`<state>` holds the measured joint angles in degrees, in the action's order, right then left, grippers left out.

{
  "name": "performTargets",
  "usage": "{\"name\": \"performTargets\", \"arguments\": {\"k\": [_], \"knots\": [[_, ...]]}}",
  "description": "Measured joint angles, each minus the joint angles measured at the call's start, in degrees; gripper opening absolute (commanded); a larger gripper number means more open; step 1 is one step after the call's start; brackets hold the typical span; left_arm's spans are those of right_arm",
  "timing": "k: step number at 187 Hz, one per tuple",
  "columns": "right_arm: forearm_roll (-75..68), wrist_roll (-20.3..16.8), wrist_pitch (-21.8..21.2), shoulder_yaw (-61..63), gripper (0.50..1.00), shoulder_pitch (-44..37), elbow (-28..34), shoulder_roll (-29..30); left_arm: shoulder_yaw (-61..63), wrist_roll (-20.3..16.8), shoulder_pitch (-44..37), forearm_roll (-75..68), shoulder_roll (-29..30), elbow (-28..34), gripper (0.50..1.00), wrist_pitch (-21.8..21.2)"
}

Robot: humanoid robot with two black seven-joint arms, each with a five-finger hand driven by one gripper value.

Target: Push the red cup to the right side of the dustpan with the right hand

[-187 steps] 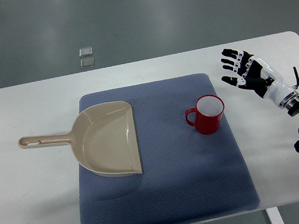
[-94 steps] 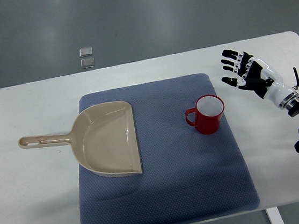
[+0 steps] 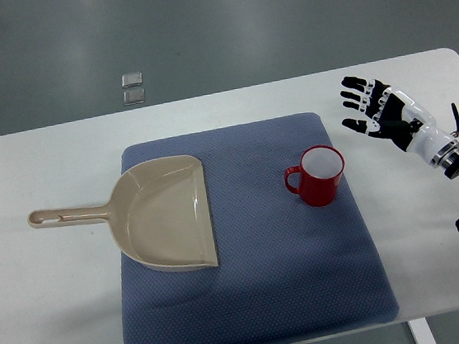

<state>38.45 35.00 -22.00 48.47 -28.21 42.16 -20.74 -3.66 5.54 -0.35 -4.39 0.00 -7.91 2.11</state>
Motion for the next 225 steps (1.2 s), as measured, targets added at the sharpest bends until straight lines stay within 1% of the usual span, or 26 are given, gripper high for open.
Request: {"name": "performTargets", "arguments": {"k": [89,179,192,225], "knots": [[-1.0,0.0,1.1,1.0,0.913,0.2,-0.1,0.8,0.0,0.0,0.0,0.0,0.0,0.0,1.000,0.0],[-0.6,0.0,0.5,0.4,0.913,0.4,0.1,0.3,0.0,0.0,0.0,0.0,0.0,0.0,1.000,0.0],[-0.1,0.0,-0.2,0.0,0.913,0.7,0.4,0.2,0.0,0.0,0.0,0.0,0.0,0.0,1.000,0.0],[0.3,0.0,-3.7,-0.3,0.911,1.1,0.9,-0.6,0.0,0.0,0.0,0.0,0.0,0.0,1.000,0.0]]}}
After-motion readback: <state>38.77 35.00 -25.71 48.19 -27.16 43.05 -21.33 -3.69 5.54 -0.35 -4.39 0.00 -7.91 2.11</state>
